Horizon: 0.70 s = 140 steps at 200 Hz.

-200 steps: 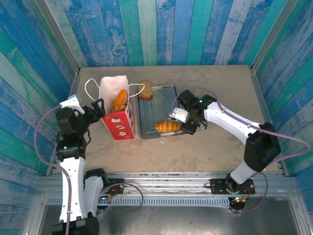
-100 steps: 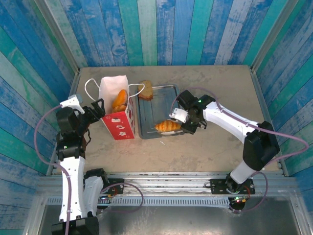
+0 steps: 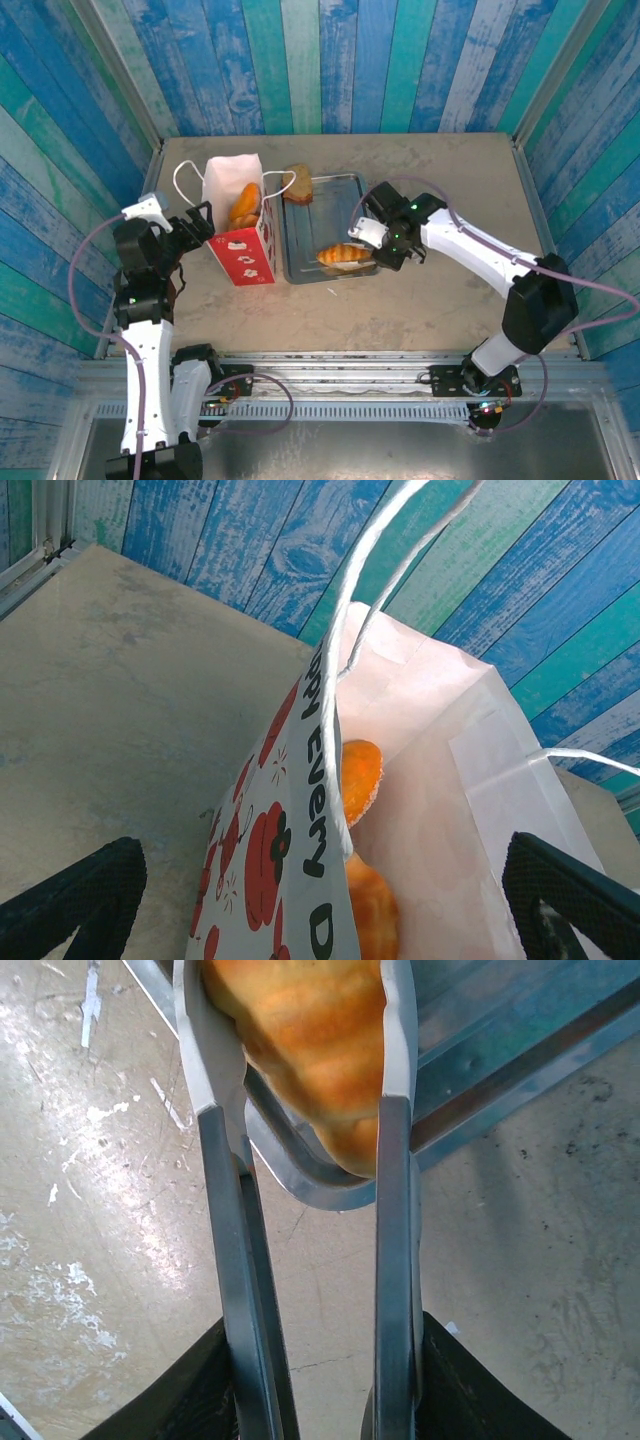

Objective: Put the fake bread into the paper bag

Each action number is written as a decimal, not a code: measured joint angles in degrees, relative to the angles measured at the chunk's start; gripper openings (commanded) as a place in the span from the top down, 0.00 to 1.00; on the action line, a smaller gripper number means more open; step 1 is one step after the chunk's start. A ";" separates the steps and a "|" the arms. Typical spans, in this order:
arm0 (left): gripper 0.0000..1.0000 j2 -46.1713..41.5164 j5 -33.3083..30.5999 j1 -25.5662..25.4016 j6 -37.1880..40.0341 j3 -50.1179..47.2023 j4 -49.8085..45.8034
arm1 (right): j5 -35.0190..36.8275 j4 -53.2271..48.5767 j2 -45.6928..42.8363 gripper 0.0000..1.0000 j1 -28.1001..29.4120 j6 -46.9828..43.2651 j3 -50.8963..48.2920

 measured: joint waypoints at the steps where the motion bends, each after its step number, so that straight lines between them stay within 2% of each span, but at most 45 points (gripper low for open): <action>1: 0.04 0.00 0.00 0.00 0.00 0.07 -0.09 | 0.00 0.00 -0.07 0.62 0.00 0.02 0.00; 59: 0.05 0.02 -1.84 0.00 -0.85 1.51 -1.29 | -0.15 0.57 -5.46 0.64 -0.90 4.15 2.08; 140: 0.02 0.22 -2.95 0.00 -4.92 2.62 -1.73 | -0.09 3.37 -13.09 0.64 -2.84 15.08 8.17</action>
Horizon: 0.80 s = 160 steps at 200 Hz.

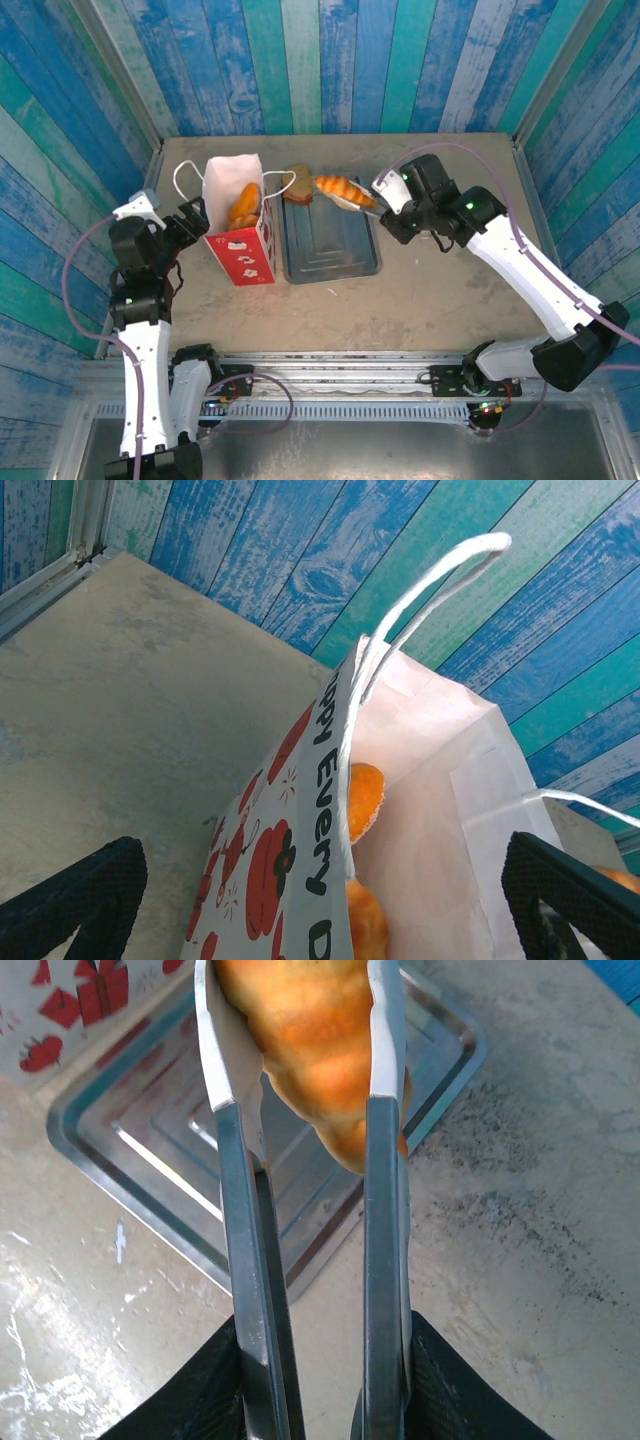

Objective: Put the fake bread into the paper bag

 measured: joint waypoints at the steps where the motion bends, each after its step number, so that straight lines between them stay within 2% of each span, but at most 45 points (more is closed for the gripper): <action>1: 0.02 0.02 0.02 0.00 -0.07 0.02 0.00 | 0.00 0.00 0.00 0.64 0.00 0.09 0.07; 44: 0.01 1.55 2.75 0.00 -1.64 0.31 -0.11 | -0.15 -0.13 -1.07 0.66 0.00 6.54 3.67; 101: 0.14 4.07 5.57 0.00 -2.89 0.24 0.17 | -2.08 0.70 -1.11 0.67 2.10 14.12 12.20; 141: 0.25 5.07 6.69 0.00 -4.00 -0.50 1.29 | -4.11 4.31 2.14 0.67 6.91 17.94 17.75; 160: 0.33 5.07 6.64 0.00 -4.63 -0.90 1.92 | -4.70 6.86 4.90 0.67 10.10 19.58 19.82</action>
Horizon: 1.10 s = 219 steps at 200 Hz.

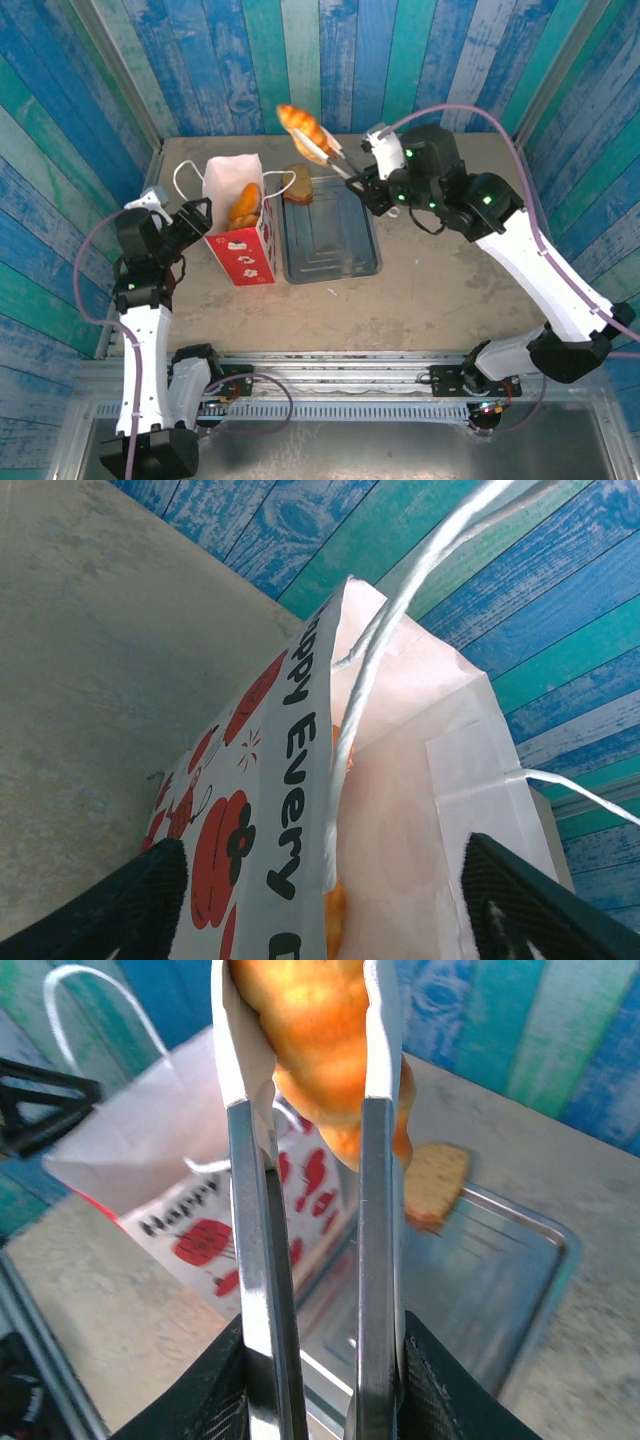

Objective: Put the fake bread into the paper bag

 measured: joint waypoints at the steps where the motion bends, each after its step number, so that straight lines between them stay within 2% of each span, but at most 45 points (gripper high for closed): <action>1: 0.33 0.00 0.00 0.00 0.04 -0.02 0.00 | -0.04 0.09 0.11 0.67 0.13 -0.02 0.09; 53: 0.42 0.15 -0.81 0.00 -0.17 -0.68 0.66 | 0.02 7.08 8.92 0.67 7.39 3.61 4.81; 106: 0.48 0.15 -0.79 0.00 -0.28 -1.40 1.62 | 5.29 7.98 18.03 0.66 13.07 5.62 11.04; 168: 0.55 0.15 -0.76 0.00 -0.24 -2.25 2.89 | 8.92 6.82 23.12 0.66 14.45 6.45 13.68; 219: 0.58 0.26 -1.07 0.00 0.26 -2.47 2.78 | 9.18 3.41 24.90 0.66 14.45 6.29 14.40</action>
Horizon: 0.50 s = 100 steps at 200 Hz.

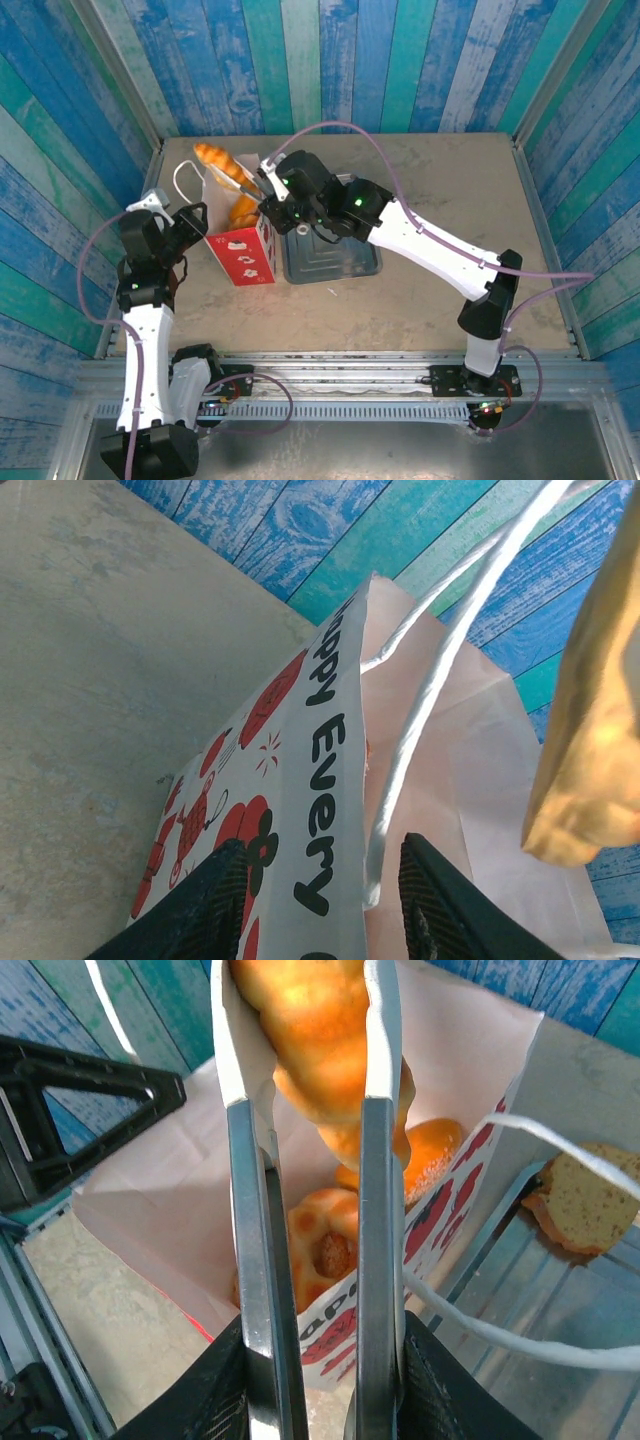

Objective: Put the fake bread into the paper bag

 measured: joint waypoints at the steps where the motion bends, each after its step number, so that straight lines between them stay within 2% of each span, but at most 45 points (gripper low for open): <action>1: 0.58 0.00 0.00 0.00 0.04 0.00 0.02 | 0.00 -0.13 0.07 0.66 0.00 0.00 0.04; 100: 0.58 0.07 -3.21 0.00 1.46 0.00 -0.48 | 1.95 -10.19 1.29 0.65 0.11 -2.16 1.79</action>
